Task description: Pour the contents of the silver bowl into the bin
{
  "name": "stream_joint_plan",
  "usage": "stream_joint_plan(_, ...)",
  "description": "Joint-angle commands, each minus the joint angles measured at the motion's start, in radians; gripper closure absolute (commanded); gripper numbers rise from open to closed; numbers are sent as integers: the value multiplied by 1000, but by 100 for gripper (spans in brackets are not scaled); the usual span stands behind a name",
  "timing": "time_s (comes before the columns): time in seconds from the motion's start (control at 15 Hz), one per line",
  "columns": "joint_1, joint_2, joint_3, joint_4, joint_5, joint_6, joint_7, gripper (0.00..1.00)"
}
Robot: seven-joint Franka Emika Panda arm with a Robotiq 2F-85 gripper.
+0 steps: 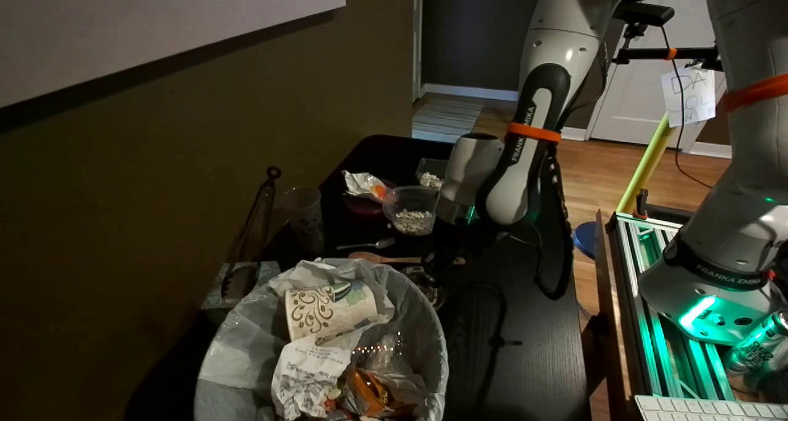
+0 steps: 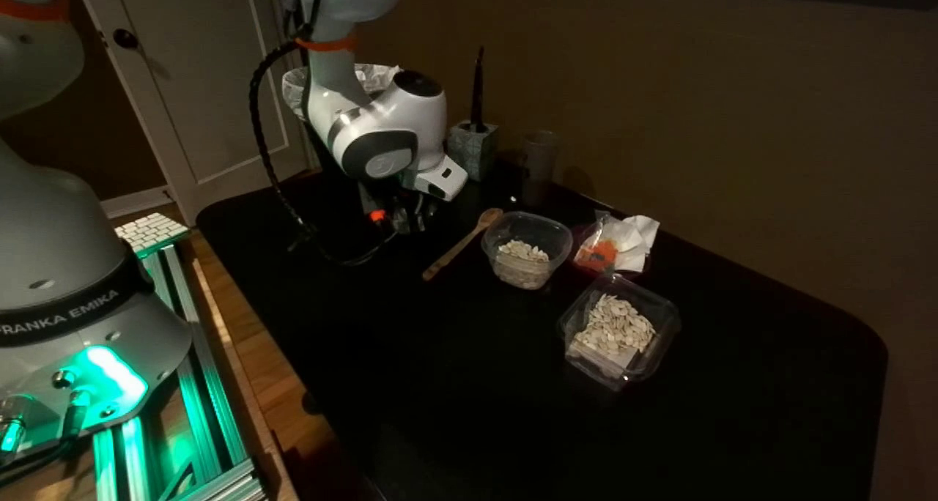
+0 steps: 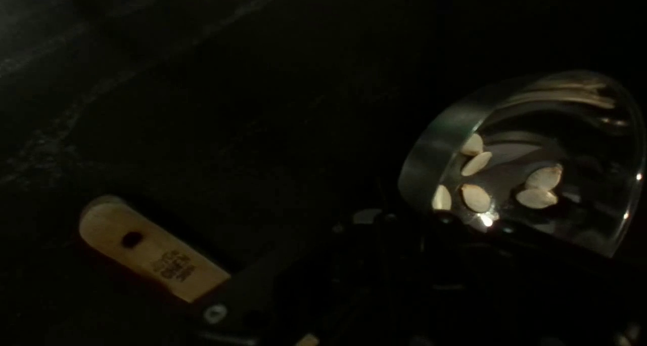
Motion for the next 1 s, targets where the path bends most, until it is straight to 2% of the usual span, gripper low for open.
stream_joint_plan(0.0,-88,96,63,76,81,-80,-123,69)
stream_joint_plan(0.07,-105,102,77,84,95,-100,-150,69)
stream_joint_plan(0.13,-110,95,85,88,111,-123,-175,64)
stream_joint_plan(0.33,-107,6,103,53,152,-166,-226,39)
stream_joint_plan(0.67,-157,-237,220,-98,191,-51,-278,2)
stream_joint_plan(0.8,-213,-283,297,-132,186,21,-291,0)
stream_joint_plan(0.87,-148,-196,226,-56,174,-22,-269,5)
stream_joint_plan(0.93,-177,-232,261,-81,157,-3,-258,0)
